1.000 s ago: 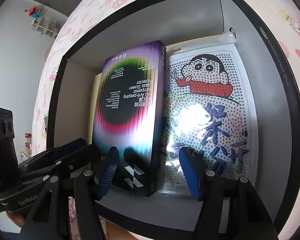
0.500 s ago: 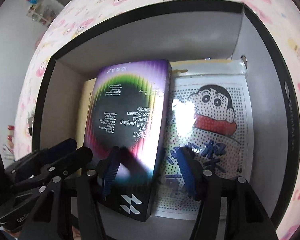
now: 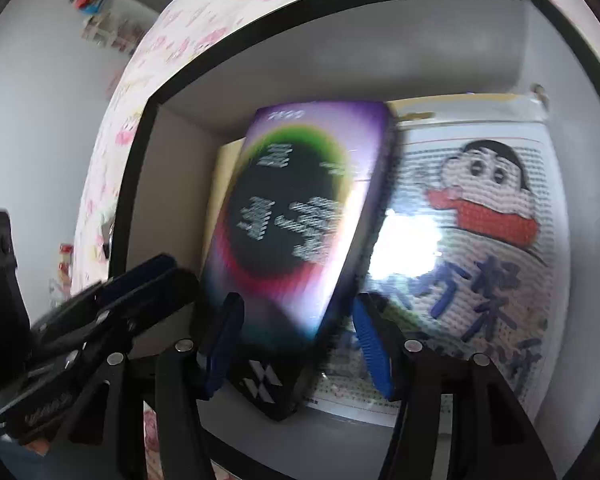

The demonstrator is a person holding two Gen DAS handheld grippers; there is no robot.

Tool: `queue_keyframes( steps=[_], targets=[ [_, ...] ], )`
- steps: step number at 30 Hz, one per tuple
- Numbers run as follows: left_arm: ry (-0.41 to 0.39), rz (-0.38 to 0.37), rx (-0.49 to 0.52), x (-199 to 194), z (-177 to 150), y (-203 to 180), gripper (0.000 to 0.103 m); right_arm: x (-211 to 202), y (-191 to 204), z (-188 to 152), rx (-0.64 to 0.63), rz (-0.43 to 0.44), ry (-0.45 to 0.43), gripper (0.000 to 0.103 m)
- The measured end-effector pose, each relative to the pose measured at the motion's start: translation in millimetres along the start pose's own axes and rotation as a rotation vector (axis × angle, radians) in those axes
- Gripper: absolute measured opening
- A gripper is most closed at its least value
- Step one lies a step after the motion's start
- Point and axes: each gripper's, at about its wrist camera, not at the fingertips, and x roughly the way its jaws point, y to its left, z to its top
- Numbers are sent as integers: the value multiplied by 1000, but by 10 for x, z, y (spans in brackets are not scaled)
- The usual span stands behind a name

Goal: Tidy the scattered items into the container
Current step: 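Lower the purple box into the black box beside the crayon pack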

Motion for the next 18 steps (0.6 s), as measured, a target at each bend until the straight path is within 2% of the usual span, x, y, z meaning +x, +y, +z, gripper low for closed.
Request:
queue_keyframes(
  steps=[4,7,10,11,12,14,16,18],
  targets=[
    [22,-9,70,102,-64,-175,42,-201,40,26,0,-163,-123,54],
    [72,29,121,287,-37,-342,42,-334,-21,-37,-12,-245,-188,52],
    [95,126,176,401,-28,-475,44,-291,1,22,-9,-243,-186,52],
    [102,171,183,425,-30,-488,48,-263,-21,49,-6,-236,-179,52],
    [106,219,173,433,-29,-473,50,-395,-198,-89,-8,-232,-172,52],
    [111,233,125,414,-26,-399,53,-540,-306,-429,-11,-234,-160,52],
    [124,226,85,383,-19,-292,53,-507,-328,-455,-5,-234,-146,52],
    [120,251,51,338,-11,-165,53,-552,-401,-526,-2,-225,-132,52]
  ],
)
